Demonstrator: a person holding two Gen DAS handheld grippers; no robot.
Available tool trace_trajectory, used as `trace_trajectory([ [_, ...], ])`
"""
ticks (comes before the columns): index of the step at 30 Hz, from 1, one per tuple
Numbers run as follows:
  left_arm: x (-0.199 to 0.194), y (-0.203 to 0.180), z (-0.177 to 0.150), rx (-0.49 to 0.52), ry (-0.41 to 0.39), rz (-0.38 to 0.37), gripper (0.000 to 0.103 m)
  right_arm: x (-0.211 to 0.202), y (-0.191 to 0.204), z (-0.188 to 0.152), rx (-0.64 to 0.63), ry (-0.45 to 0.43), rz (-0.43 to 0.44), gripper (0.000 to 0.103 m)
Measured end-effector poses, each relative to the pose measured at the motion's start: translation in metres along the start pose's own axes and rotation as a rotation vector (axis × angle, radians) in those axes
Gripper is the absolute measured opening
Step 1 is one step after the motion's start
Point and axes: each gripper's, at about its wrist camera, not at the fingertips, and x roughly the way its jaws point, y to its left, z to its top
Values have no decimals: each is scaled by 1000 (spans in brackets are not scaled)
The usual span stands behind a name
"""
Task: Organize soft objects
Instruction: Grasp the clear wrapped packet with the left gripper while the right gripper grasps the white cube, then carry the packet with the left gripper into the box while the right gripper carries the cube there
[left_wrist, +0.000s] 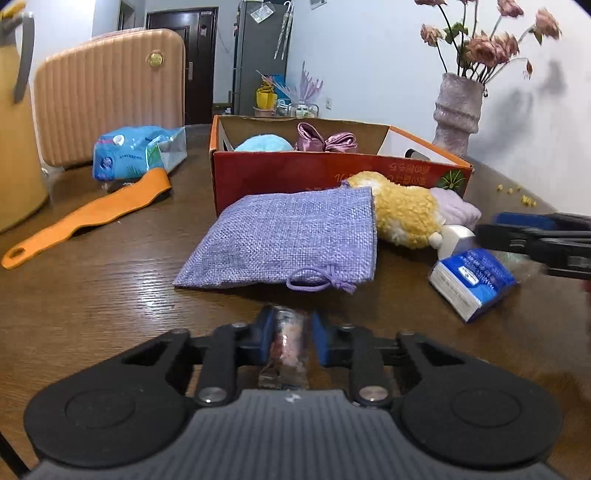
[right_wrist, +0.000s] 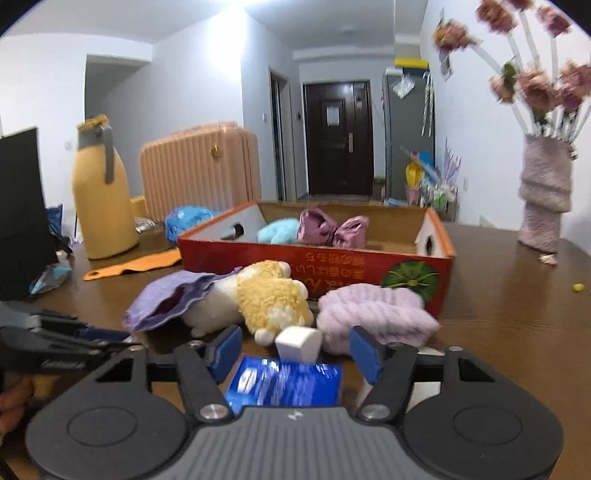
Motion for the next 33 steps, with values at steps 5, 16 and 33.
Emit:
trace_trajectory([
  [5,-2,9,0,-51,-3,-78,19,38,-8,3,35,67,39,29],
  [16,-10,3,-3,-49,-3,-185,18,28,-27,-1,127,5,96,20],
  [33,-47,-8,-12,-75,-146,-247,18,-38,-11,-9,102,-261,107,20],
])
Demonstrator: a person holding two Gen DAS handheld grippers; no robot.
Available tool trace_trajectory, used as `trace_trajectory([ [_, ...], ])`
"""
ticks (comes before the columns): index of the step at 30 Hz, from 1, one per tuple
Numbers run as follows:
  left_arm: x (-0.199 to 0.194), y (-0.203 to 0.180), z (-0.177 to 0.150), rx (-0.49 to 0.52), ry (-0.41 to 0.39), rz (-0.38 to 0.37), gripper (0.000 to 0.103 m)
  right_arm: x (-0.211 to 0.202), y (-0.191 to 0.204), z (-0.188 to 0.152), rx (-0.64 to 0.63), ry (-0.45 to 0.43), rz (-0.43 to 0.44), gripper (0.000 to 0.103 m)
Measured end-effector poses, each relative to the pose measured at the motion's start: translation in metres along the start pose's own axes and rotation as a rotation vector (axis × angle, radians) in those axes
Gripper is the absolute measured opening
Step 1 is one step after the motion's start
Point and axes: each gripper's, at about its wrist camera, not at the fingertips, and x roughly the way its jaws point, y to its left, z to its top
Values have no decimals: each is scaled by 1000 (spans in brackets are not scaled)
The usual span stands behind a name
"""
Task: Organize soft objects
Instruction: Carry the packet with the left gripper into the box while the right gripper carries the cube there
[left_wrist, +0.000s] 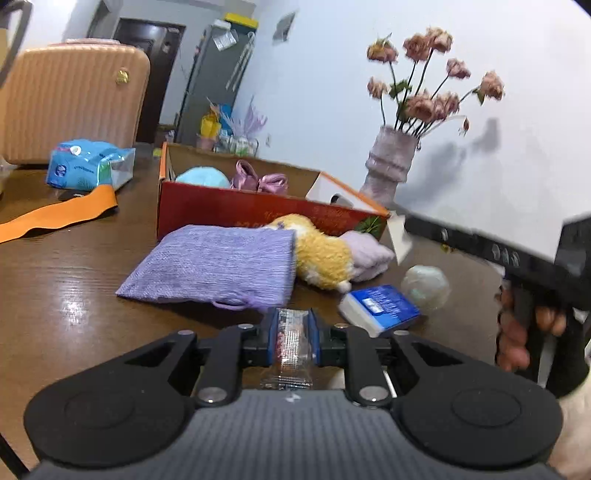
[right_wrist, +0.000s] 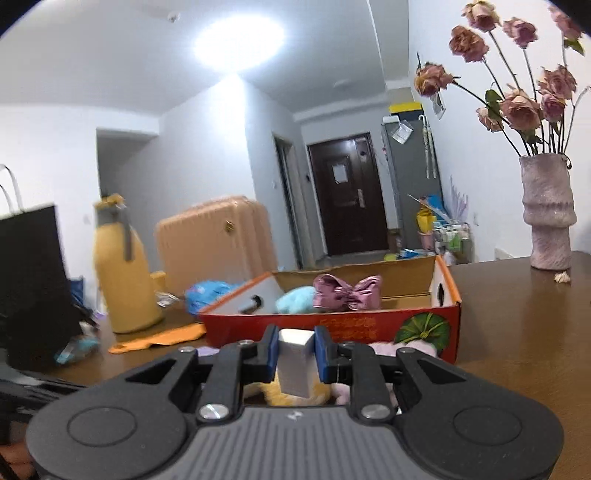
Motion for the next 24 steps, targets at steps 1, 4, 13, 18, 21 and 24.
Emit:
trace_trajectory([
  [1,-7,-3,-2,-11,-23,-13,18,-7,3,-5,-7,2,17,20],
  [4,-22,-13,-4,-25,-53,-76,18,-22,16,-18,-59,23,-1,20],
  [13,-26,-31,44,-38,-99,-30,18,-61,3,-5,33,-31,14,20],
  [18,2,-30,93,-30,-62,3,18,-62,-11,22,40,-74,15,20],
  [21,37,-32,133,0,-35,-1,18,-35,-26,56,21,-47,10,20],
  [24,86,-28,168,62,7,87,18,14,-49,89,25,6,-11,20],
])
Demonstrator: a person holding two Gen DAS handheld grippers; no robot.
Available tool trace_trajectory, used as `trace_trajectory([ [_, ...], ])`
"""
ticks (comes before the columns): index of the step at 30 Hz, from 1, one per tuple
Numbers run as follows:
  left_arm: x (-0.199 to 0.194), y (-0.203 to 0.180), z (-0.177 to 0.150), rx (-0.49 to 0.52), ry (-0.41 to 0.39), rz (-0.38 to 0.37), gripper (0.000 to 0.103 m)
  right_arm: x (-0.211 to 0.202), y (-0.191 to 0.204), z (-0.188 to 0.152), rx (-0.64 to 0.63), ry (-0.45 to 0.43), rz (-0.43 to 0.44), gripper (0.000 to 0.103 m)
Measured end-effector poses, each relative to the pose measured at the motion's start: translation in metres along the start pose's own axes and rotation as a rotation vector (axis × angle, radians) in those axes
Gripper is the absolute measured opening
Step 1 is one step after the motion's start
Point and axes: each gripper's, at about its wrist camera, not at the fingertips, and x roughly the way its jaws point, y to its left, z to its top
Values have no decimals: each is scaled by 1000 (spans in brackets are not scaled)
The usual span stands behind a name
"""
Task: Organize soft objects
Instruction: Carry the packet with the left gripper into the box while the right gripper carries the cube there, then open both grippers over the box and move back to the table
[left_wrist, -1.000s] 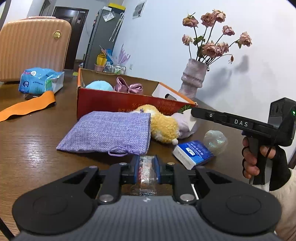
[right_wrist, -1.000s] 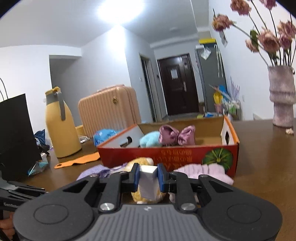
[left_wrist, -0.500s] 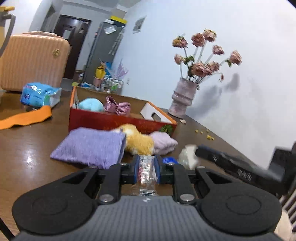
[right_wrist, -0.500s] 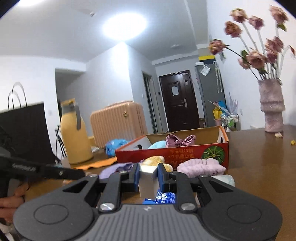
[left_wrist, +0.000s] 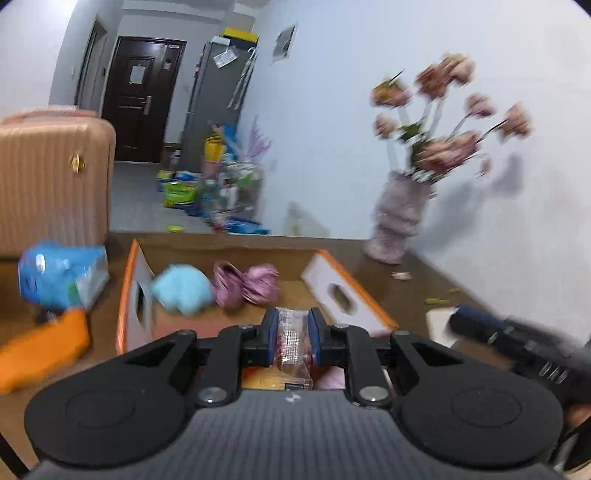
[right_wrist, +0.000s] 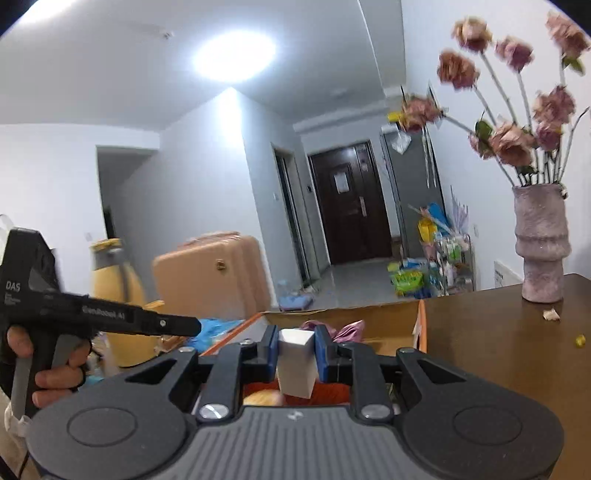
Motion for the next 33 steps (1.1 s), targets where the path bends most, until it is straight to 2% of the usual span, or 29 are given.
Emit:
trace_trajectory([
  [2,37,17,17,5,34,82,18,40,-22,18,33,54,-13,20],
  [5,84,49,26,-7,103,166,18,105,-55,36,87,162,-57,20],
  [7,111,66,25,-10,154,187,18,148,-69,43,59,217,-120,20],
  [11,142,82,17,40,181,248,20,228,-87,50,4,296,-220,20],
  [12,147,85,15,45,186,259,22,246,-90,50,-6,316,-238,21],
  [13,151,89,14,52,191,269,29,262,-94,48,-12,340,-258,24],
  [14,155,92,13,59,194,275,43,275,-95,46,-21,364,-274,27],
  [15,157,95,11,65,193,288,52,284,-96,43,-34,379,-297,33],
  [17,157,98,6,74,181,272,52,300,-96,37,-53,426,-341,47],
  [19,155,100,6,65,174,263,53,302,-95,38,-58,419,-346,51],
  [20,155,101,6,61,176,258,53,302,-94,38,-61,409,-346,56],
  [26,153,101,9,43,167,254,55,297,-86,35,-105,380,-333,57],
  [33,100,82,24,68,104,247,60,249,-57,54,-170,341,-289,57],
])
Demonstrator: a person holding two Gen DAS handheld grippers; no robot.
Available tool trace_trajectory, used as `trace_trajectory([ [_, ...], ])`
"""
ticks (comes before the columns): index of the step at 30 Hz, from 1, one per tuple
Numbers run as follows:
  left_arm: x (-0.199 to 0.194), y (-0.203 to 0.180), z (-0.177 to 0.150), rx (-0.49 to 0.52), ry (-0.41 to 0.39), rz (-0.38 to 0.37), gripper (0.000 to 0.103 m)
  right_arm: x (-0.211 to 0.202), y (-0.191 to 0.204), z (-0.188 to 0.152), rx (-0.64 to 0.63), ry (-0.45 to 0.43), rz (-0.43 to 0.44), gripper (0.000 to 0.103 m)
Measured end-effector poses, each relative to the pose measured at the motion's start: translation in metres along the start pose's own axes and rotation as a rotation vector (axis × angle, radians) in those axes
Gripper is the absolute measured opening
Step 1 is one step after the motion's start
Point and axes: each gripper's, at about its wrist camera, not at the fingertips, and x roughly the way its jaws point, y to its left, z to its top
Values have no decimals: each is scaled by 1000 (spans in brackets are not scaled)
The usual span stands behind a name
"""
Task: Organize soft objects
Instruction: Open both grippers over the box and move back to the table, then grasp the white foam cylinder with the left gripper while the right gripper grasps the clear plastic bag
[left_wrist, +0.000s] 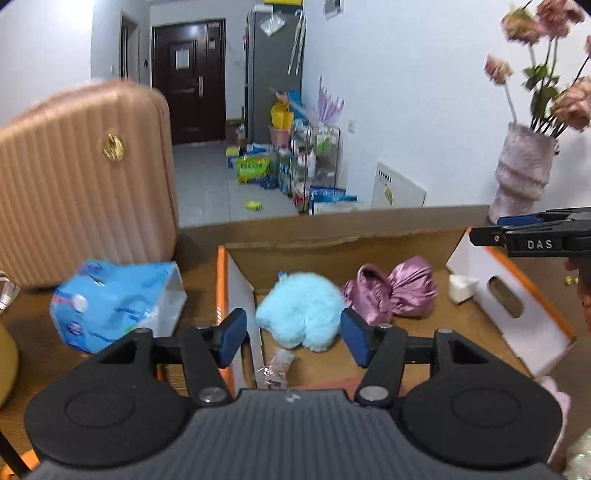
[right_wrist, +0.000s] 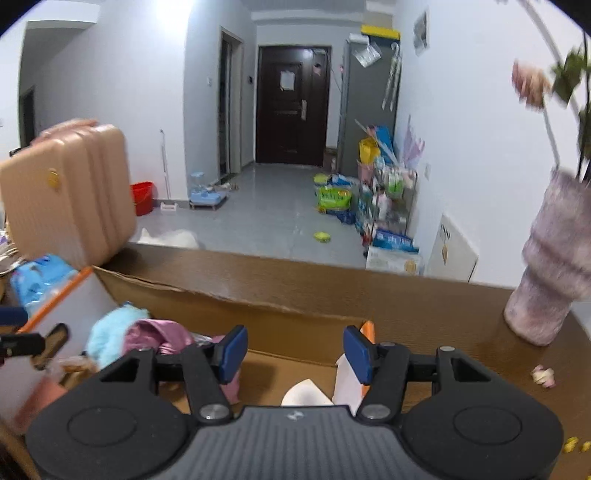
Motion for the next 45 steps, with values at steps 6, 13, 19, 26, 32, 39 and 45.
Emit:
trace_trajectory([
  [6,-76,-17,-2,65,-91,-1,68,-87,3,2,-39,-69,28,60],
  [13,-163,-41,-38,116,-171,-31,78,-196,7,-25,-67,-138,68,68],
  [19,-220,-49,-106,52,-190,-79,82,-276,10,-110,-30,-203,119,71],
  [26,-278,-81,-196,57,-260,-61,92,-347,48,-209,-82,-293,47,79],
  [32,-308,-91,-260,14,-243,-31,95,-381,76,-281,-18,-312,12,82],
  [39,-298,-88,-271,-13,-183,-34,95,-376,78,-306,70,-233,67,81],
  [45,-268,-103,-266,8,-148,-79,95,-353,68,-308,150,-201,76,77],
])
